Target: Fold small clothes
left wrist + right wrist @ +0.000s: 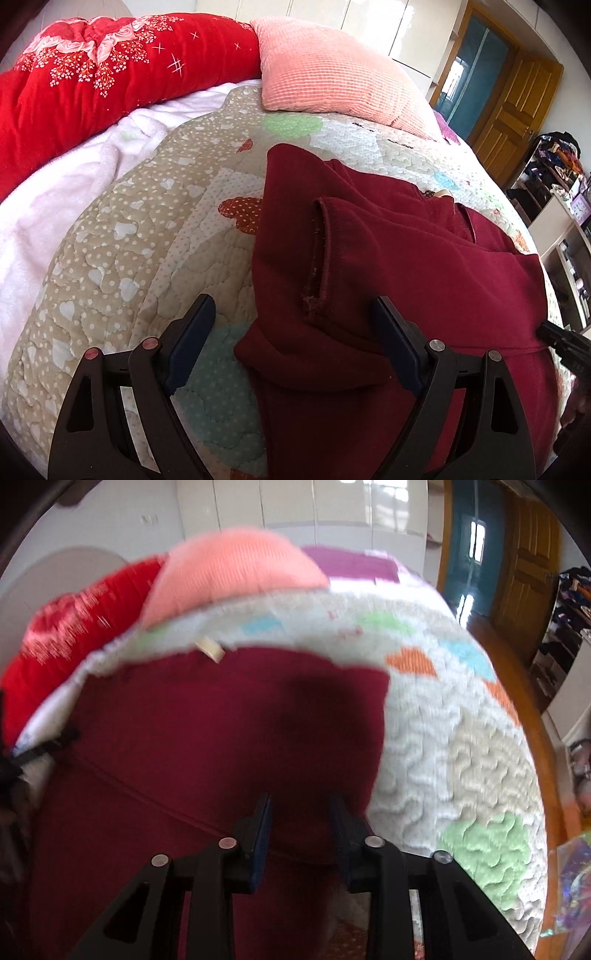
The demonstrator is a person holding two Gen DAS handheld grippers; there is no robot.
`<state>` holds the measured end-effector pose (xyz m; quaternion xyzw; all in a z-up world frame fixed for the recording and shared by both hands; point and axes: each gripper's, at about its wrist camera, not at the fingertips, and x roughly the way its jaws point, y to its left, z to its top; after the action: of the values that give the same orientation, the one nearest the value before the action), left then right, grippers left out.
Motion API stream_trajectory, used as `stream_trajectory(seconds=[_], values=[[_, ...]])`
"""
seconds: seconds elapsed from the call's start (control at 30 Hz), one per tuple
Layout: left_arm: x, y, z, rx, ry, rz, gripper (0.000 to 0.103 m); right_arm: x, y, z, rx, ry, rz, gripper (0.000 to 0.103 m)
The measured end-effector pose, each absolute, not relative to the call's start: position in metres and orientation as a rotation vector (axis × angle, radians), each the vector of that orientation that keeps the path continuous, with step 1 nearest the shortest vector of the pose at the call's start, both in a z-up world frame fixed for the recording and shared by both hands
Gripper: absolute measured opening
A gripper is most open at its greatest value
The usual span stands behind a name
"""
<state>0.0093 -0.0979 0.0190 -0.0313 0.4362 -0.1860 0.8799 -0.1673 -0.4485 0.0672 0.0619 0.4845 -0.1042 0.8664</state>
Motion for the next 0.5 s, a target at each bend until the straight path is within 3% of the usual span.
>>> stream_trajectory(seconds=[0.3,0.5], values=[[0.011,-0.097,0.018,-0.071,0.916,-0.388,0.087,-0.173,-0.438,0.100,0.143,0.940,-0.208,0.026],[0.007,-0.097,0.022,-0.040,0.920,-0.383,0.087,-0.166,-0.450,0.066,0.189,1.022,-0.246,0.026]])
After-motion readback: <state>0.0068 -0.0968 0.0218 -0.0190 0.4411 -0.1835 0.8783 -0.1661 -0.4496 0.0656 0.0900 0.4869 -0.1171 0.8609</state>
